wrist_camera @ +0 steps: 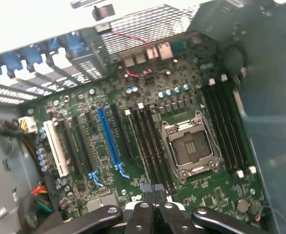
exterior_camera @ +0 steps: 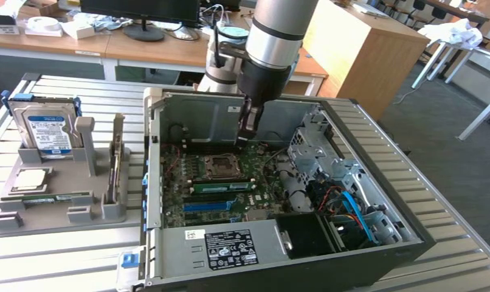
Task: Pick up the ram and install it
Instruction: 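Press down the ram until it locks into place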
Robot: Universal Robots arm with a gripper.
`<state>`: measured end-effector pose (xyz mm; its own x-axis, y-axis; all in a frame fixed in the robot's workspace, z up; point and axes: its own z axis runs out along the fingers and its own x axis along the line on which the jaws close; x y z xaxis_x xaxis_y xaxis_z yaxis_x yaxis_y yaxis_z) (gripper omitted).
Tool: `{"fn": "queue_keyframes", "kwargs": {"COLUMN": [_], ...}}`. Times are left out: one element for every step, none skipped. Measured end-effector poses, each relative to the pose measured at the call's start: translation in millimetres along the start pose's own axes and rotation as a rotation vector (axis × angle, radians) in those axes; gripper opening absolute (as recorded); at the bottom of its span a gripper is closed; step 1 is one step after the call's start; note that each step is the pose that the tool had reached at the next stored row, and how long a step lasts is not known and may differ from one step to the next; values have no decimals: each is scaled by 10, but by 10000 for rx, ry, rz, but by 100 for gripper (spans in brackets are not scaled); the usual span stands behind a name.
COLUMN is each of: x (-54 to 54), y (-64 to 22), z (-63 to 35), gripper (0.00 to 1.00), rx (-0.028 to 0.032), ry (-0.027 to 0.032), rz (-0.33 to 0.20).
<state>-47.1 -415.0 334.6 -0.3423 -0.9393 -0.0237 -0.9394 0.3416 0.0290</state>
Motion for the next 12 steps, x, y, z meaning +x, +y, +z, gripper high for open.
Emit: {"fn": "queue_keyframes", "kwargs": {"x": [0, 0, 0, 0, 0, 0, 0, 0, 0, 0, 0, 0], "y": [0, 0, 0, 0, 0, 0, 0, 0, 0, 0, 0, 0], "z": [0, 1, 1, 2, 2, 2, 3, 3, 3, 3, 4, 4], "gripper": [10, 10, 10, 10, 10, 10, 10, 10, 10, 10, 10, 10], "rx": [5, 9, 13, 17, 21, 25, 29, 33, 38, 42, 46, 49], "ry": [-5, -11, -16, -21, -26, -30, -36, -41, -46, -51, -56, -61], "rz": [175, 360, 536, 710, 882, 1054, 1224, 1397, 1588, 1761, 1926, 2077]}}
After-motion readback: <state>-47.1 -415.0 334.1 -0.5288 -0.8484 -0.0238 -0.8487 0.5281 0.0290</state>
